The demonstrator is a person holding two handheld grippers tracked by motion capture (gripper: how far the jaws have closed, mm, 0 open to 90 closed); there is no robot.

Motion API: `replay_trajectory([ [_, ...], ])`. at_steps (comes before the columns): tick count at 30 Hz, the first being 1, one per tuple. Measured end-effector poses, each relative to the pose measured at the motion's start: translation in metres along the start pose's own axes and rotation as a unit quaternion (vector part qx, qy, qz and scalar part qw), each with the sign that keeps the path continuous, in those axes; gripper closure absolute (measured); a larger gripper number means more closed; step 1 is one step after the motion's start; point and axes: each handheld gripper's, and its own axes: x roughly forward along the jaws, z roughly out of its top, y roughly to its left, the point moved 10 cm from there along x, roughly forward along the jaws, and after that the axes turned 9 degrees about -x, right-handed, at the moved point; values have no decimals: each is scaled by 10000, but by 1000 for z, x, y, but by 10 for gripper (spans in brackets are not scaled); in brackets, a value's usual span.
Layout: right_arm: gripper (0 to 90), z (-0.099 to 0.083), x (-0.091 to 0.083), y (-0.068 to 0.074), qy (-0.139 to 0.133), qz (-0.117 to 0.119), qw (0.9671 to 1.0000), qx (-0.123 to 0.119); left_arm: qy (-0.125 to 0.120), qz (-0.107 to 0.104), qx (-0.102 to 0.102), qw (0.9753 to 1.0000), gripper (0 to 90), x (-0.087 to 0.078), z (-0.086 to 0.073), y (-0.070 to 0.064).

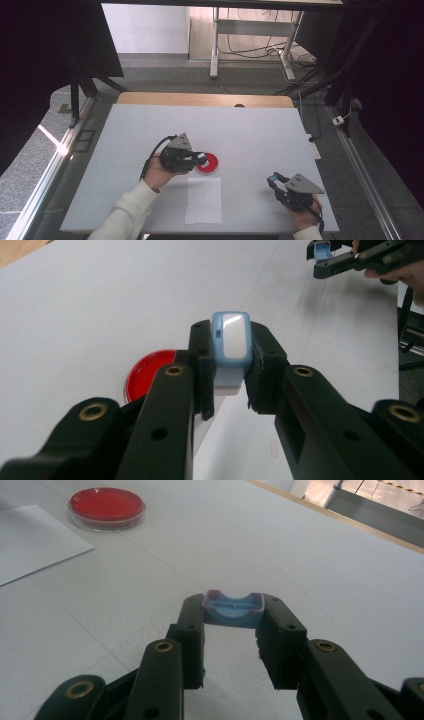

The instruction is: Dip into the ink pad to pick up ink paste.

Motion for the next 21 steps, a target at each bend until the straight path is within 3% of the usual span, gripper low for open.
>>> replay_trajectory([
  [6, 645, 0, 0, 0, -9, 3, 10000, -1, -36, -90, -47, 9999, 754, -5, -3, -2],
  [21, 645, 0, 0, -1, -23, -16, 10000, 22, -101, -224, 58, 9997, 754, -15, -5, -18],
])
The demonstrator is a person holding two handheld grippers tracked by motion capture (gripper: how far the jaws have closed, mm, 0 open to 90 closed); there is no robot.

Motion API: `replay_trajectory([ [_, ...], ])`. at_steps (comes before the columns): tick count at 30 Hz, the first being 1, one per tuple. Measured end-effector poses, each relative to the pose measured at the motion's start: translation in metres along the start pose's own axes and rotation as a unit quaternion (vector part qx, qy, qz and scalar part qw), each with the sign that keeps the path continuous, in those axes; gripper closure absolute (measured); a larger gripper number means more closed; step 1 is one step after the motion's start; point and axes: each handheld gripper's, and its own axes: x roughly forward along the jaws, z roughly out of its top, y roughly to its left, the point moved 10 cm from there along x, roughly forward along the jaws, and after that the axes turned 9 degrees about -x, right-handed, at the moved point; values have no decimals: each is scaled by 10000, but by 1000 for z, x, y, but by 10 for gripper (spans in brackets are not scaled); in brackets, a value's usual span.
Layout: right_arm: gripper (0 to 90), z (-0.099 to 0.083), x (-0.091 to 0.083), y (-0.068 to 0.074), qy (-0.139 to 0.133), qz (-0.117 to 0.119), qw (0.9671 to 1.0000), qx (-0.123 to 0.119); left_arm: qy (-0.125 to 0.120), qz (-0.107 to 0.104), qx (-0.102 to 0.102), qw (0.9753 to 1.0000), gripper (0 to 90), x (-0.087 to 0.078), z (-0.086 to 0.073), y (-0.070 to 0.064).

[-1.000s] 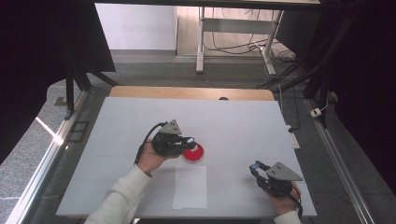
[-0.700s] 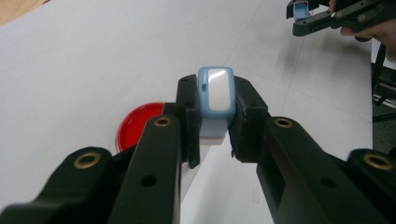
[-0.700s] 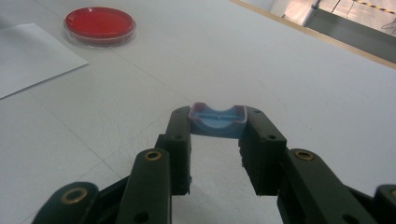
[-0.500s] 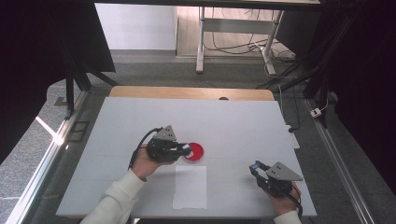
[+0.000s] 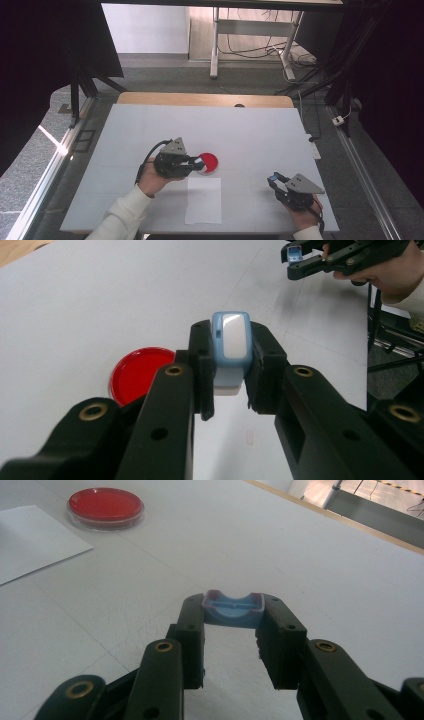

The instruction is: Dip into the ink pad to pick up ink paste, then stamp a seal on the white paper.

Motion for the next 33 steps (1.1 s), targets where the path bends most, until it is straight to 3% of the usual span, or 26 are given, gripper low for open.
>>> replay_trajectory([
  [33, 645, 0, 1, 1, 14, 28, 10000, -36, 231, -150, 95, 9996, 752, 15, -26, -24],
])
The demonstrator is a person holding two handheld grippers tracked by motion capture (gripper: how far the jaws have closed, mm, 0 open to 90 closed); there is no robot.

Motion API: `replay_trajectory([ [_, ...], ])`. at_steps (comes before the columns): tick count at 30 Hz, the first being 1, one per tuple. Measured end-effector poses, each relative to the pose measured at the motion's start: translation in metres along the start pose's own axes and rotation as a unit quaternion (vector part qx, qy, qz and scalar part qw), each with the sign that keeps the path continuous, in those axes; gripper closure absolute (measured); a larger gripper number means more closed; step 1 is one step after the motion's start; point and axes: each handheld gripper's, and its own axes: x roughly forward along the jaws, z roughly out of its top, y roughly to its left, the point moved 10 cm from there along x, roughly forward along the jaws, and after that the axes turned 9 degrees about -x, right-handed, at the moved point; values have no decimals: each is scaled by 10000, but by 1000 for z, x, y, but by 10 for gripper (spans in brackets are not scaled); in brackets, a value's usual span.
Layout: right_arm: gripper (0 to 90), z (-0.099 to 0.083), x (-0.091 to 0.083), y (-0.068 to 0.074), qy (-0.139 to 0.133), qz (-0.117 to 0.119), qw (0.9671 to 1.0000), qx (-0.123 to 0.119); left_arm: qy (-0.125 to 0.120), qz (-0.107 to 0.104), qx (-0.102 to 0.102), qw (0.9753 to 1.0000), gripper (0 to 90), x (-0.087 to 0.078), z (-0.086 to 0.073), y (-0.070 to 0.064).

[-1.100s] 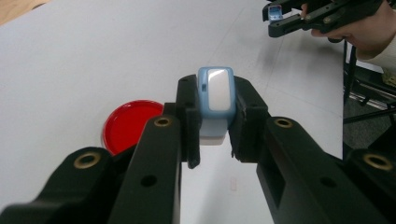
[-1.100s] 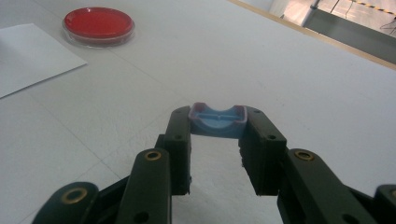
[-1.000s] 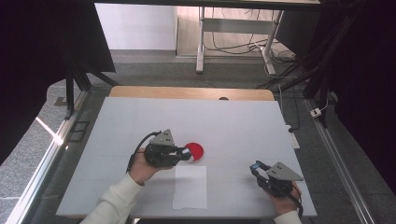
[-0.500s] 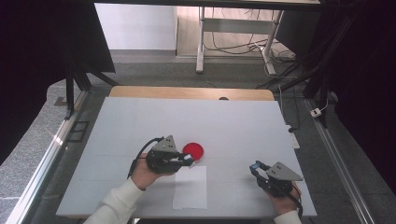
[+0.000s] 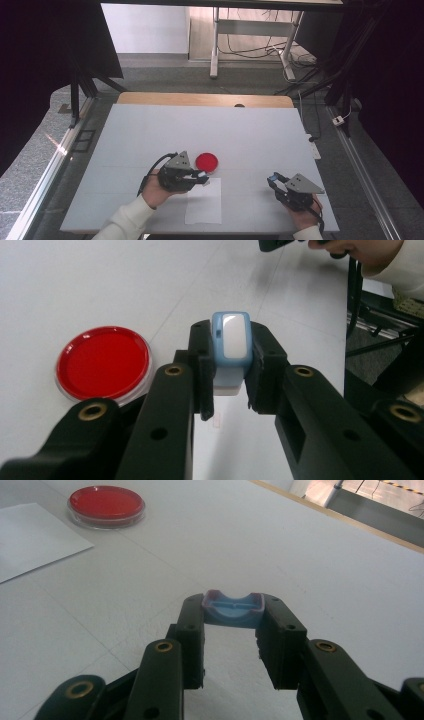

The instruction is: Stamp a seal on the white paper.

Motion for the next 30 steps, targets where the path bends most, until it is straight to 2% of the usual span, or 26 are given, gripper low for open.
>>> replay_trajectory([
  [7, 645, -2, 1, -1, 57, 4, 10000, -5, 132, -18, -20, 9999, 753, 7, -9, 0],
  [20, 645, -1, 1, 1, 53, -9, 10000, -60, 329, 89, 19, 9994, 752, 14, -27, 2],
  [30, 645, -1, 2, 1, 53, -1, 10000, -65, 423, 180, 39, 9989, 752, 23, -34, 5],
])
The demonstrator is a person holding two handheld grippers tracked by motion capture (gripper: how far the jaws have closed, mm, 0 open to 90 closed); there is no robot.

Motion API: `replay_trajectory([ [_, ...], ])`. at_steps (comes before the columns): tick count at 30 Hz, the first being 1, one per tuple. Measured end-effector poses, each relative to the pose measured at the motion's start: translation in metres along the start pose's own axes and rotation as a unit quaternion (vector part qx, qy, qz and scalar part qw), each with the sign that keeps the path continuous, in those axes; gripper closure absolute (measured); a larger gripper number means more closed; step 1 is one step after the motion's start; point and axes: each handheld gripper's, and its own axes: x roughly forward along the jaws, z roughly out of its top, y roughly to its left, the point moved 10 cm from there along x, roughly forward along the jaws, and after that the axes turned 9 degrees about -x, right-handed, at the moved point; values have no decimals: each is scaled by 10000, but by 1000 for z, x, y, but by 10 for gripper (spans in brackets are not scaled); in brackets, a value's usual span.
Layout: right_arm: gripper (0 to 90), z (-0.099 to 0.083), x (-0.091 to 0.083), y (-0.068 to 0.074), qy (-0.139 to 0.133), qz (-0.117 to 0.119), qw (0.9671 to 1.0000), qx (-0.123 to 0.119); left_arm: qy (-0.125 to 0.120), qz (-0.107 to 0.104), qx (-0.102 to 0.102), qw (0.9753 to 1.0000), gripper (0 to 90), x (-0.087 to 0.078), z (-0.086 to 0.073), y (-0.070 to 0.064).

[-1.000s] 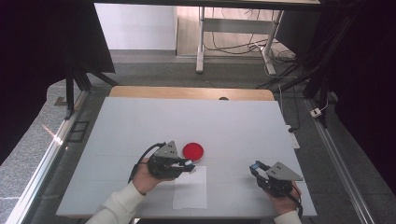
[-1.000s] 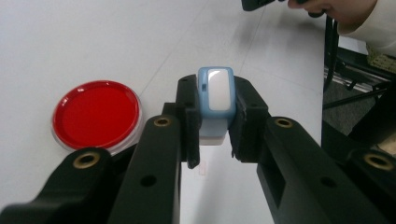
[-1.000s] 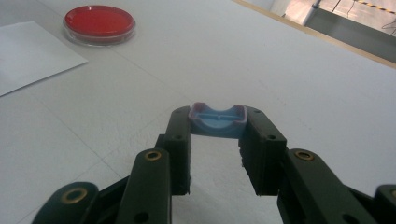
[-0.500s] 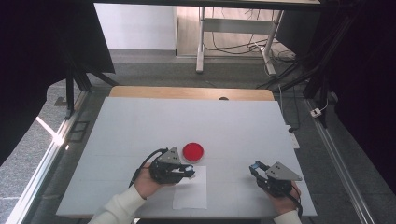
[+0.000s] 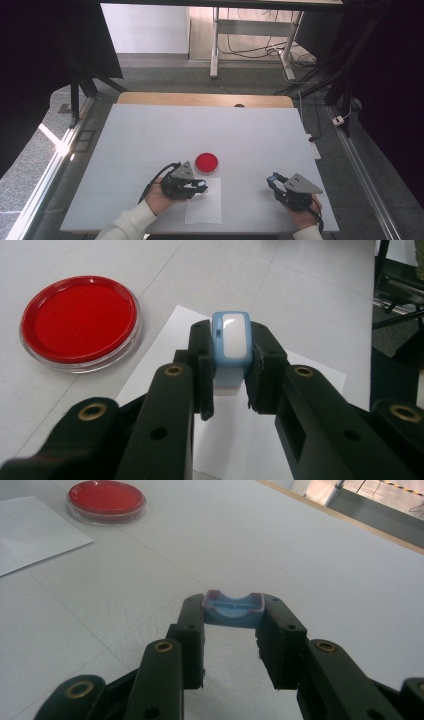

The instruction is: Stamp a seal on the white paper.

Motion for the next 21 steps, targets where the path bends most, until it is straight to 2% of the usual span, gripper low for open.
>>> replay_trajectory([
  [21, 645, 0, 0, 0, 11, 12, 10000, -5, 220, 137, 172, 9995, 753, 11, -7, 1],
])
